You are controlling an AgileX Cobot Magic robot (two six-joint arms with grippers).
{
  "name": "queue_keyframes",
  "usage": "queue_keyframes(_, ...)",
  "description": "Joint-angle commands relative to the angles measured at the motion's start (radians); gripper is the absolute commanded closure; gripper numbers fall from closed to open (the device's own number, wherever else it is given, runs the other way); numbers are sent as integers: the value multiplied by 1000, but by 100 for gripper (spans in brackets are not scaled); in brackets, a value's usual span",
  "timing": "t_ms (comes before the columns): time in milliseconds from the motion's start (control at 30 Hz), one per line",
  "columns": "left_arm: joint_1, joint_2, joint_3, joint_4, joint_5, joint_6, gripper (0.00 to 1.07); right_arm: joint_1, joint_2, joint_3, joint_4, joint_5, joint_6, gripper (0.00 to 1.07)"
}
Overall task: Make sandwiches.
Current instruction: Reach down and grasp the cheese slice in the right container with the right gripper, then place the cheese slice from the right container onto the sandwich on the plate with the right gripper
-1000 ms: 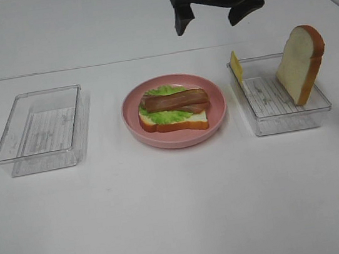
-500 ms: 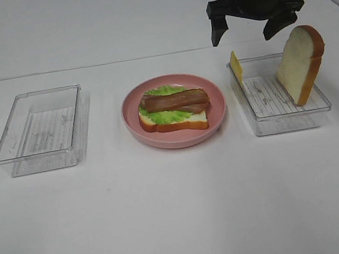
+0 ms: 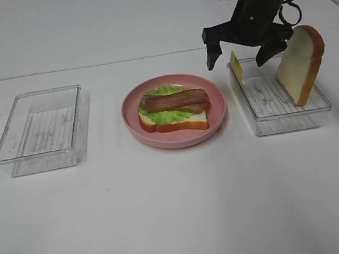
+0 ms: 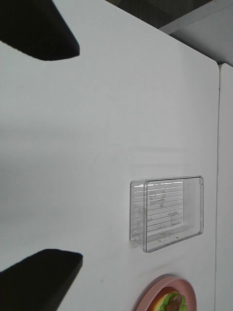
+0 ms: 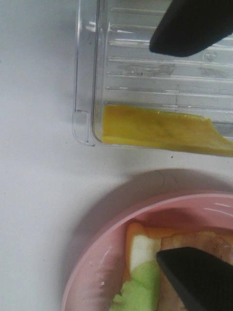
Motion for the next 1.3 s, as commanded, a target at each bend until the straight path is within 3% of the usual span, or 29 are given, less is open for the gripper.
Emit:
queue_keyframes(33, 4, -17, 2, -9, -16, -6, 7, -5, 18, -3, 10, -12, 7, 12)
queue_keyframes(267, 4, -17, 2, -9, -16, -6, 7, -5, 18, -3, 8, 1, 7, 23)
queue_keyframes(333, 4, -17, 2, -9, -16, -6, 7, -5, 18, -3, 7, 6, 7, 35)
queue_keyframes(367, 4, -17, 2, -9, -16, -6, 7, -5, 18, -3, 7, 6, 7, 35)
queue_keyframes(400, 4, -17, 2, -9, -16, -6, 7, -5, 18, -3, 7, 7, 7, 45)
queue_keyframes(467, 4, -17, 2, -9, -16, -6, 7, -5, 18, -3, 7, 8, 7, 49)
queue_keyframes(500, 4, -17, 2, -9, -16, -6, 7, -5, 18, -3, 7, 10, 7, 60)
queue_keyframes(533, 4, -17, 2, -9, -16, -6, 7, -5, 18, -3, 7, 10, 7, 60)
queue_keyframes(567, 4, -17, 2, -9, -16, -6, 7, -5, 18, -3, 3, 10, 7, 70)
queue_keyframes(633, 4, -17, 2, -9, -16, -6, 7, -5, 18, -3, 0, 10, 7, 74)
queue_keyframes(700, 4, -17, 2, -9, -16, -6, 7, -5, 18, -3, -9, 8, 7, 85)
queue_keyframes(800, 4, -17, 2, -9, -16, -6, 7, -5, 18, -3, -9, 8, 7, 90)
queue_keyframes(933, 4, -17, 2, -9, -16, -6, 7, -5, 18, -3, -9, 13, 7, 107)
queue_keyframes(1300, 4, -17, 2, -8, -16, -6, 7, -5, -24, -3, -9, 33, 8, 107)
